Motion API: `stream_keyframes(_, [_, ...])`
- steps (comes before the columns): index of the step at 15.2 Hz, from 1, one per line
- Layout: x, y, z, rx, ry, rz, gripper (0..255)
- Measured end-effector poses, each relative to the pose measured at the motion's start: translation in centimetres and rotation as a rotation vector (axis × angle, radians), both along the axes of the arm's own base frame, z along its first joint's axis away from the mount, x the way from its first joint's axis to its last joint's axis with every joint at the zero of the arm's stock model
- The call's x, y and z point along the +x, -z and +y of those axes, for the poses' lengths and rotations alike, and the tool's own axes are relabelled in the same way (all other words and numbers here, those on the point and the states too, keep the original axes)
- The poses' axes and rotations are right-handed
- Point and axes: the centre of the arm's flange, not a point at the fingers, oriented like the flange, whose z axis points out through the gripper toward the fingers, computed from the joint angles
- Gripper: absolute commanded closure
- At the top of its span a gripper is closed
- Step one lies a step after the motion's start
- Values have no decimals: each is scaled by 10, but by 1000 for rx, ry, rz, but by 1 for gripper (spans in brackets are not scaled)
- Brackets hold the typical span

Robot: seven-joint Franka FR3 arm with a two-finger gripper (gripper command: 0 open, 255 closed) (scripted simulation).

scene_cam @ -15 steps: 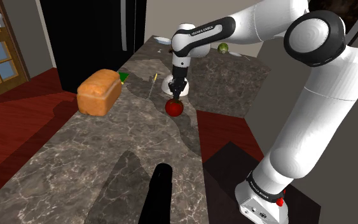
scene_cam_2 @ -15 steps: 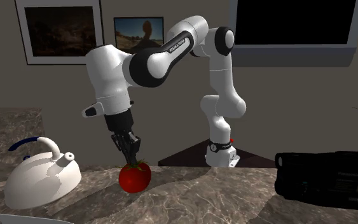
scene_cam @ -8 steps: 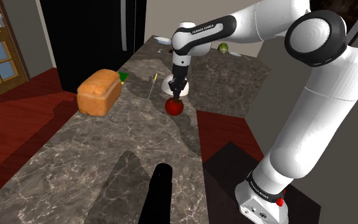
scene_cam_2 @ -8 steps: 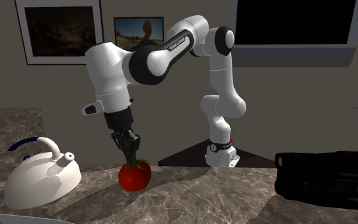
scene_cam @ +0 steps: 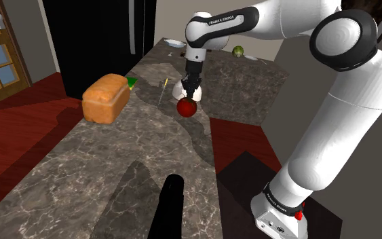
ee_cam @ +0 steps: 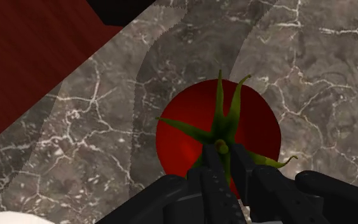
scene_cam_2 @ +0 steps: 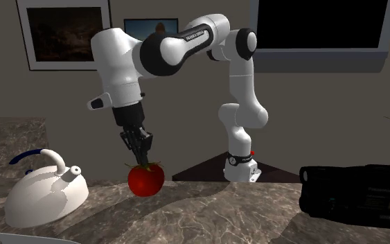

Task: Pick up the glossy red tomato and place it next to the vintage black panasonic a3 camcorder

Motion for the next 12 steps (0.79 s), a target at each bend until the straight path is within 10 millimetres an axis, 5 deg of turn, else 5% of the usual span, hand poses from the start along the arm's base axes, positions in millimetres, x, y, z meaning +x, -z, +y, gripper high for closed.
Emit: stream_keyframes(12, [1,-64,-1,0,0,0,255])
